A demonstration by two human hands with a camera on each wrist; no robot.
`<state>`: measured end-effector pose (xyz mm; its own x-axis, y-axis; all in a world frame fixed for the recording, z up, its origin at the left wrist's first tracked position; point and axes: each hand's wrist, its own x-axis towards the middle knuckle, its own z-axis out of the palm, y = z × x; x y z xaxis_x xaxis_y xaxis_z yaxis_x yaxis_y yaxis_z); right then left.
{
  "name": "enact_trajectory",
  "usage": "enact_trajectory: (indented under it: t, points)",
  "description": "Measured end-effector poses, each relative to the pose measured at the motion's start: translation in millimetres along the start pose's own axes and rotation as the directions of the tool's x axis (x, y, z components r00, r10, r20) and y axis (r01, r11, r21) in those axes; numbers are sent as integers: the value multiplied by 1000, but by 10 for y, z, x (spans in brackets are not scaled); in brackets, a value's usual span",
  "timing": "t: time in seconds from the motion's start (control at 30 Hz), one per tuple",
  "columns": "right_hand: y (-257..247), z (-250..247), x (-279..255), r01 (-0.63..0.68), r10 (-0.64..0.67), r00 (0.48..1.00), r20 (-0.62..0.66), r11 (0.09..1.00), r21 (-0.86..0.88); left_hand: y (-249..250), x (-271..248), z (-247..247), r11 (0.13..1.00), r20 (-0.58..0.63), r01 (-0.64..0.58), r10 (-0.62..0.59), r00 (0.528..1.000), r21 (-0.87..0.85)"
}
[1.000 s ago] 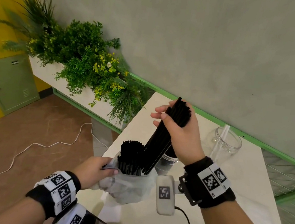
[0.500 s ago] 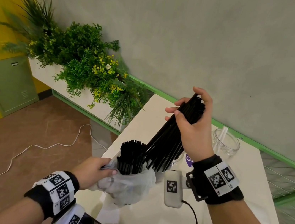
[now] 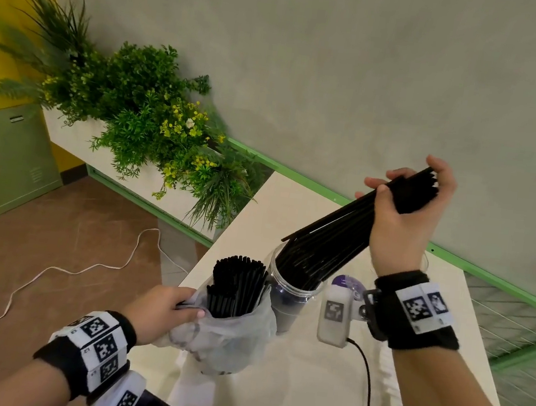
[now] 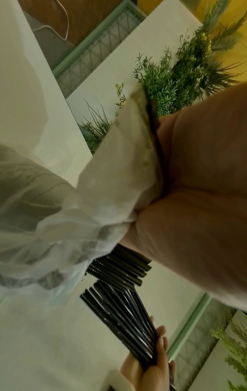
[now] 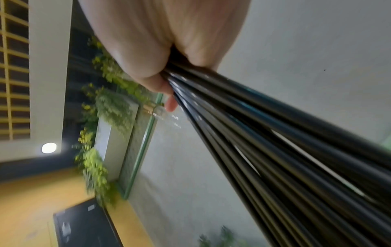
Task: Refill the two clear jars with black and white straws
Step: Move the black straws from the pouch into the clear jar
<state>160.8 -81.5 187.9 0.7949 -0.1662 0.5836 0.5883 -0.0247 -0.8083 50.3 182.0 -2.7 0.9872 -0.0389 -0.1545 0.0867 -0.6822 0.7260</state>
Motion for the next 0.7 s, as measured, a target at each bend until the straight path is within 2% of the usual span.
enact_trajectory:
  t: [0.1, 0.2, 0.47, 0.7]
  points:
    - [187, 143, -100, 19, -18, 1000, 16, 995, -96, 13, 3, -2, 1000, 10, 0, 0, 1000, 3]
    - [376, 200, -159, -22, 23, 1000, -1, 987, -161, 29, -10, -10, 1000, 6, -7, 7, 1000, -4]
    - [559, 210, -129, -26, 19, 999, -44, 985, -169, -51, -17, -22, 1000, 6, 22, -22, 1000, 1]
    - [874, 161, -342, -66, 48, 991, -128, 988, -141, -39, -15, -42, 1000, 19, 12, -12, 1000, 0]
